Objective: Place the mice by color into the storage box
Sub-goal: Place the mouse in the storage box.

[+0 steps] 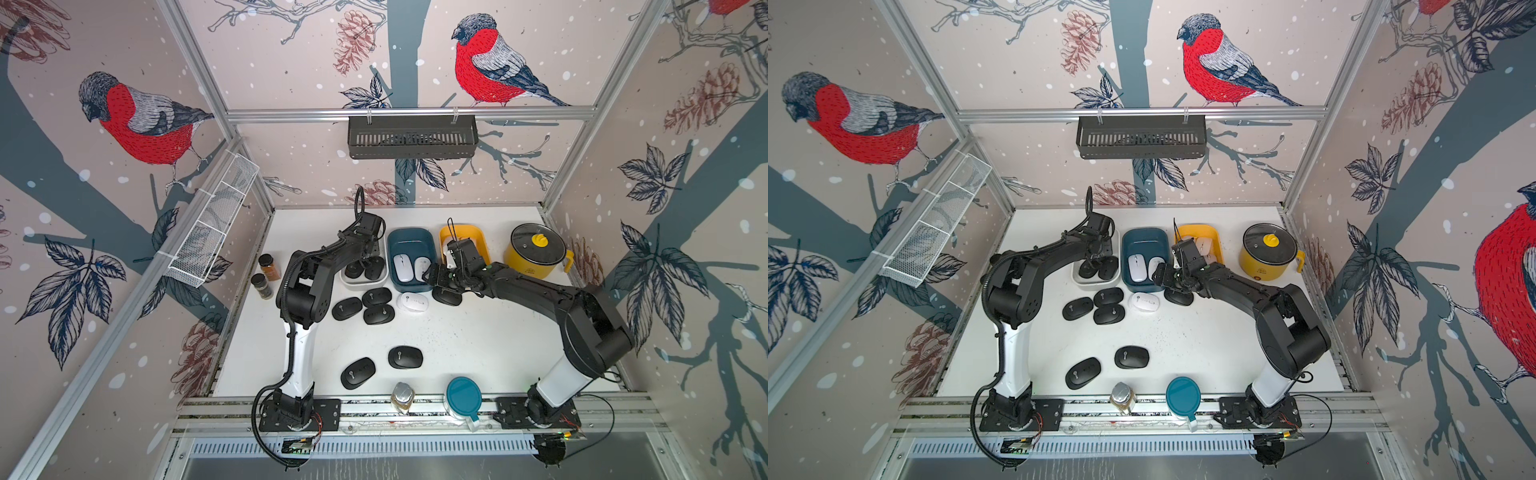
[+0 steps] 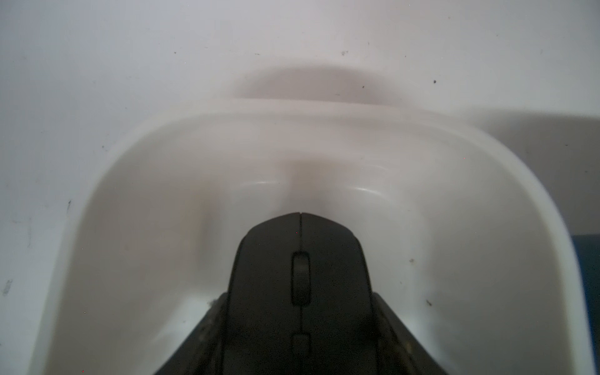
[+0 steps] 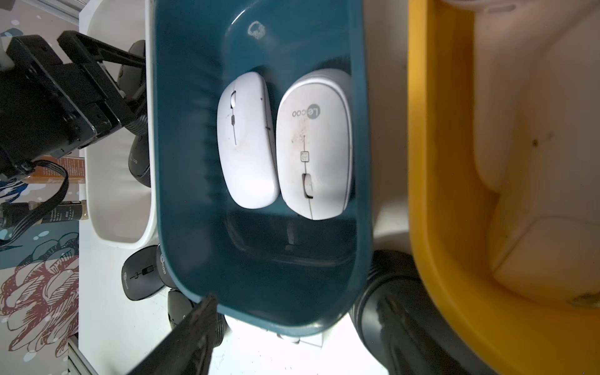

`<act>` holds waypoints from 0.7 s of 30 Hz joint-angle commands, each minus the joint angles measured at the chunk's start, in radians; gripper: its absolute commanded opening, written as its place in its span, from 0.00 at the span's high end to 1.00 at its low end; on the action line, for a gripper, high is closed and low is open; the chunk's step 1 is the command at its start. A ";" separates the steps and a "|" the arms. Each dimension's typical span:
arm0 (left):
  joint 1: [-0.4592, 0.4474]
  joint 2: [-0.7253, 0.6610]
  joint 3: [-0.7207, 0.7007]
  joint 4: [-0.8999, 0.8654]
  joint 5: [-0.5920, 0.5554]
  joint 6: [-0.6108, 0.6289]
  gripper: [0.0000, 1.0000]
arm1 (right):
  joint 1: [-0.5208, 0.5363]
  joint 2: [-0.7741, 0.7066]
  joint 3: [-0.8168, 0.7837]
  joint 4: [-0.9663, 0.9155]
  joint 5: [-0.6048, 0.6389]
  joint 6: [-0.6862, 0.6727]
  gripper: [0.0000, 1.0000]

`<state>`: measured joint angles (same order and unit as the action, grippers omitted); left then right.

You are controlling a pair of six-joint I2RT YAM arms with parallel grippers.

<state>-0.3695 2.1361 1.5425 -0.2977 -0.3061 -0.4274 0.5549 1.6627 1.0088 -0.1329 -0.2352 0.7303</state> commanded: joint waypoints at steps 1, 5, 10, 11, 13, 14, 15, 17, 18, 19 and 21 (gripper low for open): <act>0.001 0.011 0.010 -0.013 0.011 -0.011 0.31 | 0.000 0.008 0.011 0.012 -0.004 0.004 0.22; 0.002 0.010 0.022 -0.026 0.018 -0.020 0.27 | 0.000 0.011 0.017 0.008 -0.006 0.006 0.22; 0.002 -0.013 0.033 -0.042 0.026 -0.035 0.24 | -0.001 0.010 0.027 0.004 -0.007 0.006 0.22; 0.002 -0.024 0.033 -0.044 0.029 -0.036 0.24 | 0.000 0.009 0.027 0.003 -0.006 0.006 0.22; 0.002 -0.046 0.037 -0.050 0.033 -0.036 0.24 | 0.000 0.005 0.027 0.004 -0.006 0.008 0.22; 0.001 -0.059 0.040 -0.058 0.033 -0.038 0.24 | 0.001 0.002 0.027 0.005 -0.006 0.008 0.22; 0.001 -0.074 0.044 -0.065 0.034 -0.041 0.24 | 0.002 0.000 0.027 0.003 -0.005 0.006 0.22; 0.001 -0.107 0.042 -0.076 0.042 -0.050 0.24 | 0.003 -0.008 0.028 0.003 -0.003 0.005 0.22; 0.001 -0.129 0.038 -0.081 0.051 -0.055 0.24 | 0.005 -0.014 0.027 0.003 0.000 0.003 0.22; 0.000 -0.148 0.032 -0.084 0.058 -0.060 0.24 | 0.005 -0.019 0.027 0.003 0.002 0.002 0.22; -0.005 -0.198 0.010 -0.088 0.065 -0.069 0.24 | 0.005 -0.028 0.023 0.003 0.004 0.000 0.22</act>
<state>-0.3710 1.9850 1.5658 -0.3588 -0.2581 -0.4736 0.5587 1.6489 1.0286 -0.1329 -0.2371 0.7330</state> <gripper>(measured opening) 0.761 0.783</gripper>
